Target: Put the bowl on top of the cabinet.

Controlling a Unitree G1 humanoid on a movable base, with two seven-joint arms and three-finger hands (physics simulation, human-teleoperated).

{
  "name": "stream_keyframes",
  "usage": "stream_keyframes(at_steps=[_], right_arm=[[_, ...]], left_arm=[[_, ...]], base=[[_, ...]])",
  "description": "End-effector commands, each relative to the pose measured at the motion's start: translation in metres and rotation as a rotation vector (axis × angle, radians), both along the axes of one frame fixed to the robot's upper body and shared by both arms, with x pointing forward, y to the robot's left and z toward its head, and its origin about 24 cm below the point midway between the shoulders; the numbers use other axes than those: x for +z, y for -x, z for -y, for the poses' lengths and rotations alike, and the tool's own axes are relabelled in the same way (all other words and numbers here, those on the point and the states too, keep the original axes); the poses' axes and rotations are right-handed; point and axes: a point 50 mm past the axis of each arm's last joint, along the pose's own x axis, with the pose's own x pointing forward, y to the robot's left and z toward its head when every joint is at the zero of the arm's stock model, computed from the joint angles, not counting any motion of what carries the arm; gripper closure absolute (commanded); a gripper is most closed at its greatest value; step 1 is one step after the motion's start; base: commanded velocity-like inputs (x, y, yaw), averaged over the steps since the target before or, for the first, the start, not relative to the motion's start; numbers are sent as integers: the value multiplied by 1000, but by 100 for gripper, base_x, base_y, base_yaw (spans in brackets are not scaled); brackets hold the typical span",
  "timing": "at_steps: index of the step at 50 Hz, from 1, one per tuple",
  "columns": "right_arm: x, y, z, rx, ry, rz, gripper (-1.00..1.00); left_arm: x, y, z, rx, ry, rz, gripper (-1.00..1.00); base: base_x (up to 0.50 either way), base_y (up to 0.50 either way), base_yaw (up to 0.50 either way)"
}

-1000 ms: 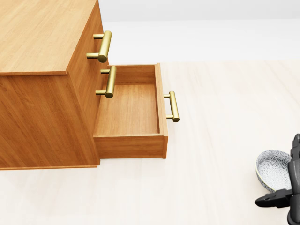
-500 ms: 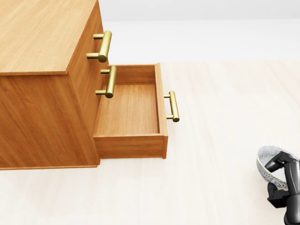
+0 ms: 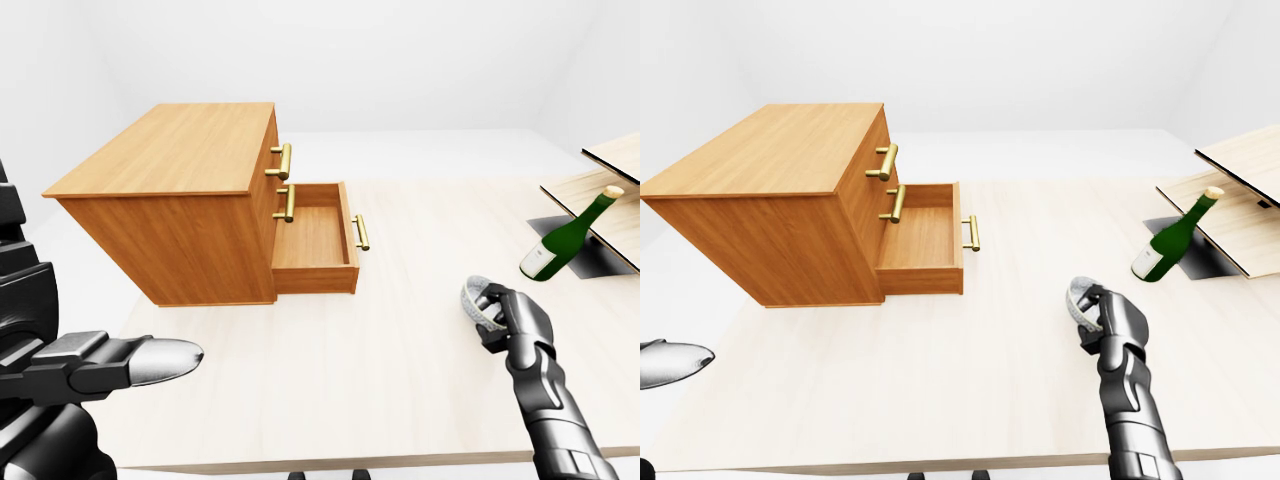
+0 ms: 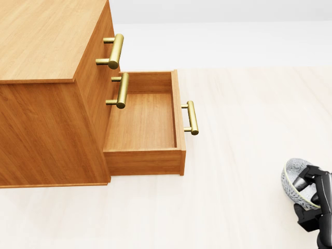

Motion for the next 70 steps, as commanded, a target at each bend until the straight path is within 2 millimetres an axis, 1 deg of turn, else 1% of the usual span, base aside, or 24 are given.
stream_keyframes(at_steps=[1,3,8,13,21,25,26,31,33,37,41,51,53,58,66,70], right_arm=[[29,-5,-7,55,60,87,100],[36,-7,-9,75,73,102,100],[42,-10,-11,86,94,112,100],[55,-14,-20,131,123,137,100],[66,-19,-27,166,149,152,100],[75,-23,-31,193,165,163,100],[81,-24,-35,211,173,173,100],[95,-32,-41,248,193,191,100],[104,-36,-44,268,205,203,100],[117,-43,-48,293,225,216,100],[127,-46,-50,310,243,229,100],[143,-55,-56,342,268,241,100],[152,-56,-60,365,286,245,100],[162,-61,-68,396,306,248,100],[178,-68,-80,438,331,256,100],[183,-72,-84,449,332,261,100]], left_arm=[[0,-1,0,0,-1,-3,-100],[0,-1,0,0,-1,-2,-100],[0,0,0,-1,0,1,-100],[1,0,0,-1,1,5,-100],[1,0,-1,-1,3,7,-100],[1,0,0,-1,3,5,-100],[1,0,-1,-1,3,5,-100],[1,0,-2,1,4,6,-100],[2,1,-2,2,6,13,-100],[2,1,-2,1,8,10,-100],[2,1,-2,1,8,10,-100],[1,0,-2,1,7,7,-100],[1,0,-2,1,6,7,-100],[2,0,-2,1,7,9,-100],[1,0,-2,2,7,5,-100],[1,-1,-2,2,6,2,-100]], base=[[0,0,0],[0,0,0],[0,0,0],[0,0,0],[0,0,0],[0,0,0],[0,0,0],[0,0,0],[0,0,0],[0,0,0],[0,0,0],[0,0,0],[0,0,0],[0,0,0],[0,0,0],[0,0,0]])
